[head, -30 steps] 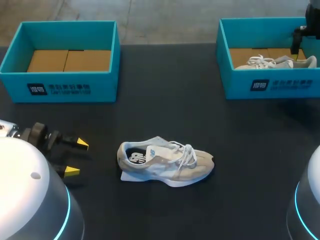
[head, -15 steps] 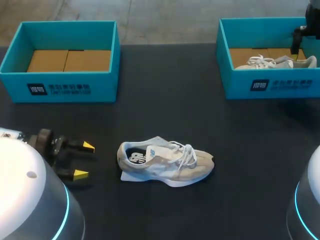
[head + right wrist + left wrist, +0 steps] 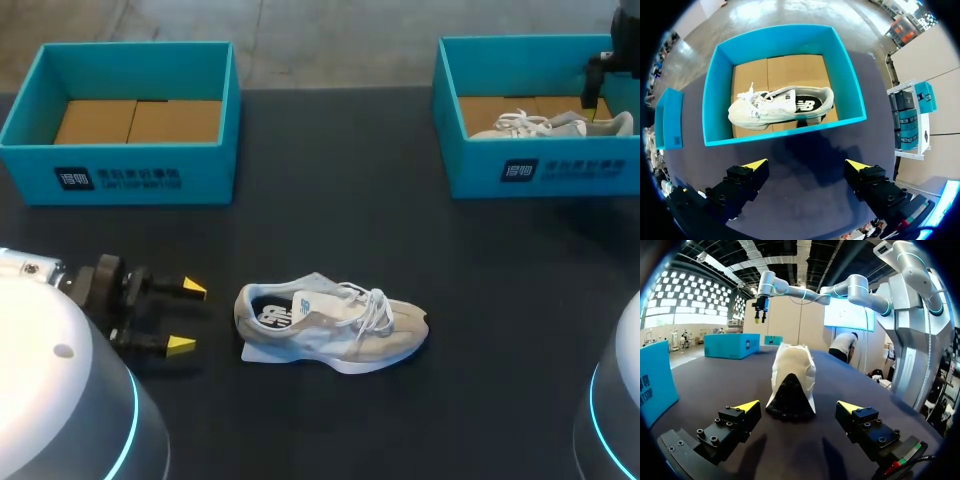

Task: Take the shoe out of the shoebox, open the shoe tongue, remove and reinsert the insole, then place the shoe into the shoebox

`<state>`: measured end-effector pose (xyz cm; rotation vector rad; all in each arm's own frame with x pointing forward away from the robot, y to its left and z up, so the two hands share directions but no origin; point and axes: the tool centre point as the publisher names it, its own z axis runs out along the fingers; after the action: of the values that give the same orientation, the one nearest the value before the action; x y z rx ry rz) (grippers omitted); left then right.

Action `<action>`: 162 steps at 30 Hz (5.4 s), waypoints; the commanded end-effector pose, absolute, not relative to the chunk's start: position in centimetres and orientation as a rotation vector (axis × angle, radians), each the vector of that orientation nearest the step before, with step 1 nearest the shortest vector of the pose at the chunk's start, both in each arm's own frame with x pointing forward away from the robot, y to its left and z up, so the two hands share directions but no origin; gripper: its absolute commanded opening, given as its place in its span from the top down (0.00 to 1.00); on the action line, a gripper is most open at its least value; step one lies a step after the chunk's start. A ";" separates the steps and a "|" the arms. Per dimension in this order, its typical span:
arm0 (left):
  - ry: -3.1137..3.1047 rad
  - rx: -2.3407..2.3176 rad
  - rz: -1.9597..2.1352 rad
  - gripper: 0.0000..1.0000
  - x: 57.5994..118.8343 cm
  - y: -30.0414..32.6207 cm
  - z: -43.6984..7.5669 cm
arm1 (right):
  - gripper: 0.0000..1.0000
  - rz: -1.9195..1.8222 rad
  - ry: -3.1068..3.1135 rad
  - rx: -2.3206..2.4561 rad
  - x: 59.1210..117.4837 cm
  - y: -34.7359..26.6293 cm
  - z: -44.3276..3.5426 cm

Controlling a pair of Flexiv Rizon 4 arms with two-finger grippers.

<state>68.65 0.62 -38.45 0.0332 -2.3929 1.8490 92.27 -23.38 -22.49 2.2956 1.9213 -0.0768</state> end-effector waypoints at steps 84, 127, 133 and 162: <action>-2.406 -0.002 1.771 0.00 69.9 -5.0 -40.8 | 0.00 -0.076 1.920 2.296 92.2 -23.4 -22.5; -2.410 0.034 1.800 0.00 69.1 -7.2 -41.2 | 0.00 -0.076 1.920 2.296 92.2 -23.4 -22.5; -2.410 0.043 1.803 0.00 69.3 -7.9 -41.5 | 0.00 -0.076 1.920 2.296 92.2 -23.4 -22.5; -2.396 0.062 1.809 0.00 67.9 -10.7 -42.1 | 0.00 -0.076 1.920 2.296 92.2 -23.4 -22.5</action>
<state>68.16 -10.38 -41.78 0.0586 -2.3923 1.8087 92.27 -23.38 -22.49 2.2956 1.9213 -0.0769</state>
